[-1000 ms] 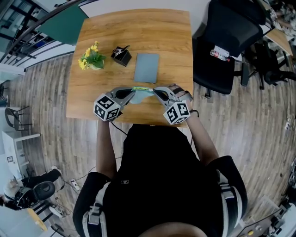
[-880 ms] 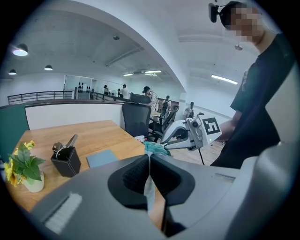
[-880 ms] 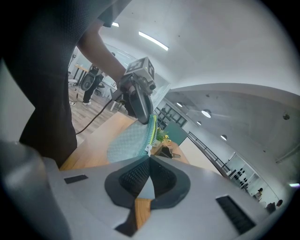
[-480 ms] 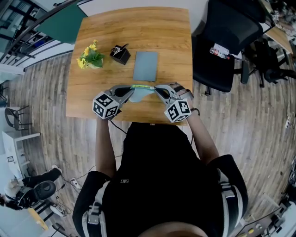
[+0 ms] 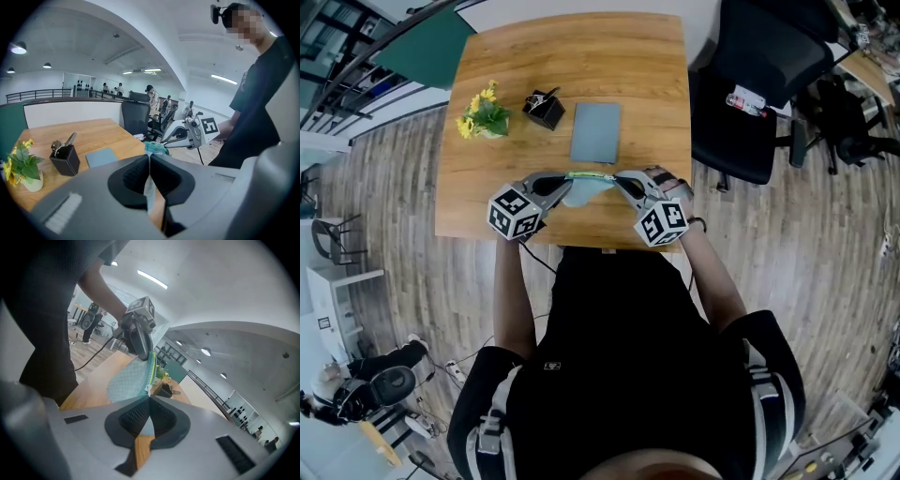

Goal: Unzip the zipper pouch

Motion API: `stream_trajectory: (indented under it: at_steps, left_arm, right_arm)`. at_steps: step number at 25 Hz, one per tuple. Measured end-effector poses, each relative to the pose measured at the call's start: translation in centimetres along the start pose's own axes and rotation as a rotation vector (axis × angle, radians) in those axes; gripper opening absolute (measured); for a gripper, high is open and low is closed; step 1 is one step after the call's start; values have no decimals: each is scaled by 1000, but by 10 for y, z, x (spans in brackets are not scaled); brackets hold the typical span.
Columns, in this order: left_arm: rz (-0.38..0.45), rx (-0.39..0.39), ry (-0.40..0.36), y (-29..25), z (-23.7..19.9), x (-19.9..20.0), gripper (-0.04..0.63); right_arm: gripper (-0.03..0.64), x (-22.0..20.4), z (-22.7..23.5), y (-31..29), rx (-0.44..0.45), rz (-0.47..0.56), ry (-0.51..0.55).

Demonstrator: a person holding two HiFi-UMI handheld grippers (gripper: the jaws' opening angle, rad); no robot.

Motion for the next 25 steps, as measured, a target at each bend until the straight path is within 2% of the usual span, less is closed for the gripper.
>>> stream_trajectory:
  at_steps: [25]
  left_arm:
    - [33, 43, 46, 17, -6, -14, 8]
  right_arm:
    - [3, -14, -3, -5, 20, -14, 9]
Point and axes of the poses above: the fingertips, and each gripper's own axes: y backward along the fingers, z to its right, x out of its top, the point moved 6 cm from there along y, backward along the fingers, and after that the axes turned 7 degrees about -x, right-handed, at the moved point
